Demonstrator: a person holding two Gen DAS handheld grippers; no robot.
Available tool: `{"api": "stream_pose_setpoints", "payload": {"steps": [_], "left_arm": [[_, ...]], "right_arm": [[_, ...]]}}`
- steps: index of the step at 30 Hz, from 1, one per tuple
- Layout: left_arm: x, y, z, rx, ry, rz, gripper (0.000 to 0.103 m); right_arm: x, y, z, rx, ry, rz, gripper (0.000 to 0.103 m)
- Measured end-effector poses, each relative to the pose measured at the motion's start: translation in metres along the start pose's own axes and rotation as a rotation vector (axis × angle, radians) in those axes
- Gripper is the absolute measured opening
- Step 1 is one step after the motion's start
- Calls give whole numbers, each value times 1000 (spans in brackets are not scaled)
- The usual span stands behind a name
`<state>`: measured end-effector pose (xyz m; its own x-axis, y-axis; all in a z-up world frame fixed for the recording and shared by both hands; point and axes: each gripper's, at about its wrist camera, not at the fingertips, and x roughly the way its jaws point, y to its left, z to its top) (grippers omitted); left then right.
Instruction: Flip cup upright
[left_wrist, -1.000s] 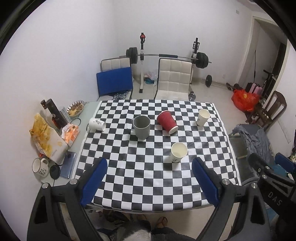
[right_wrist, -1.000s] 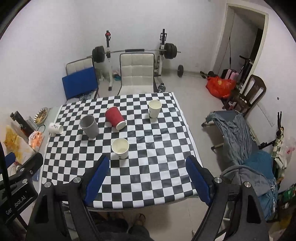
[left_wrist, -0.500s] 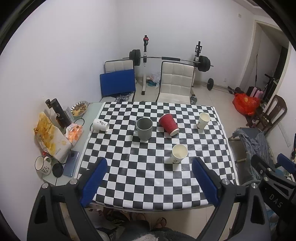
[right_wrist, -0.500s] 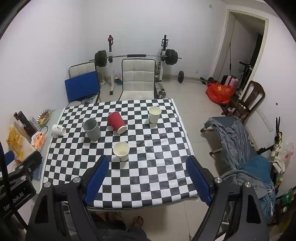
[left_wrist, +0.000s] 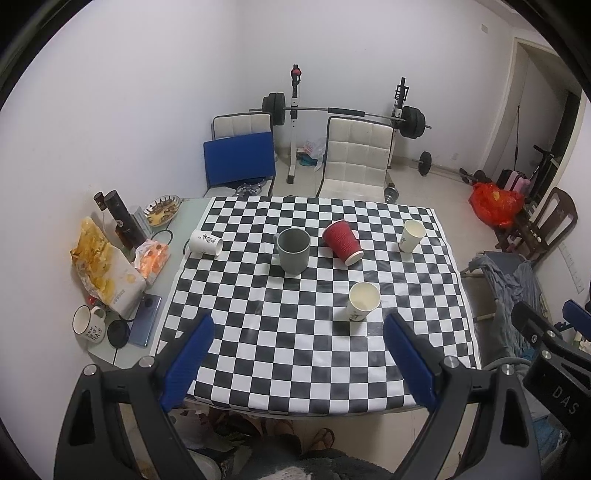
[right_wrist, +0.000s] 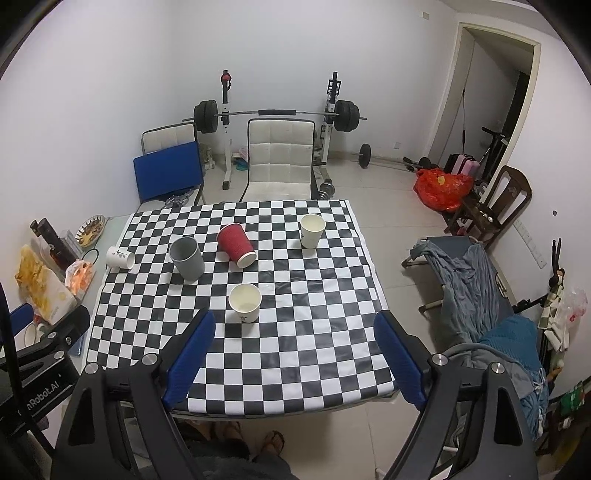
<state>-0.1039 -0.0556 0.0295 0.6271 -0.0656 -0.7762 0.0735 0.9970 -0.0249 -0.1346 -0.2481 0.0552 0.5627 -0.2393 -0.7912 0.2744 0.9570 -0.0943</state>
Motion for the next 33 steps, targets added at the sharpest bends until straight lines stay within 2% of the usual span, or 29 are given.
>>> {"api": "stream_pose_setpoints", "payload": {"steps": [33], "left_arm": [[-3, -4, 7, 13, -16, -8, 94]], "right_arm": [[-6, 9, 0, 2, 7, 50, 90]]}}
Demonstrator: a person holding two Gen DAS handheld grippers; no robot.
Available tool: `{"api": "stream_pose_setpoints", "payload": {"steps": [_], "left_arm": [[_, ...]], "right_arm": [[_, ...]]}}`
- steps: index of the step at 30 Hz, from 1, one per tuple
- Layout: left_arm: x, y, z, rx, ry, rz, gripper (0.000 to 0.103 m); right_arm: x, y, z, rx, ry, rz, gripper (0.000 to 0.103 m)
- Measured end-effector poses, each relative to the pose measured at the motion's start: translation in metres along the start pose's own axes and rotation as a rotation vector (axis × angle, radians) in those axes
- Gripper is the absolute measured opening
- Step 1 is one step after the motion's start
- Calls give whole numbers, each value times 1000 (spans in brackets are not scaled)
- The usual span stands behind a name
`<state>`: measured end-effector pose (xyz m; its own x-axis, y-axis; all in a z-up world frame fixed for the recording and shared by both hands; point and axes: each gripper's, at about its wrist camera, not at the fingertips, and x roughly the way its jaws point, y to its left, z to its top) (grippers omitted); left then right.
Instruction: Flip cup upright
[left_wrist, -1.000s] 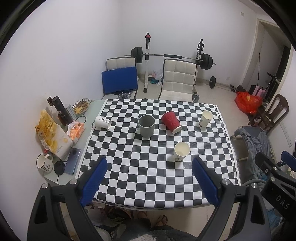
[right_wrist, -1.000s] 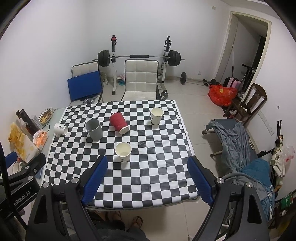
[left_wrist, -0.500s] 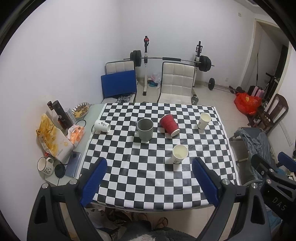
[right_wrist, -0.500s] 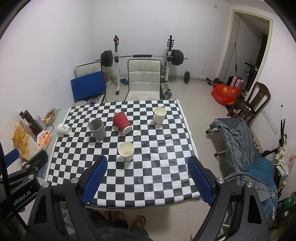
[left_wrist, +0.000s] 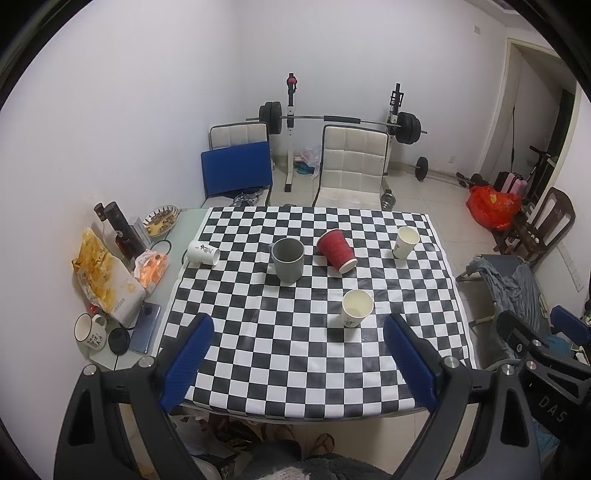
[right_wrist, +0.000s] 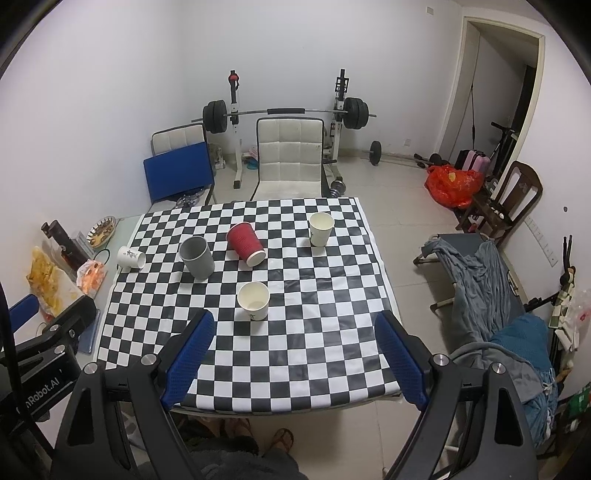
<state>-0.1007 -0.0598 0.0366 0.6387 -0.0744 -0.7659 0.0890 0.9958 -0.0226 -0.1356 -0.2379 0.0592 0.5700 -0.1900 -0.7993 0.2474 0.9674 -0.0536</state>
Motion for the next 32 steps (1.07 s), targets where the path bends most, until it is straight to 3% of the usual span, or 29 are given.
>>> {"api": "stream_pose_setpoints", "payload": {"steps": [32], "left_arm": [[-1, 2, -3, 10, -3, -4, 94]], "right_arm": [[3, 3, 1, 3, 4, 8, 90]]}}
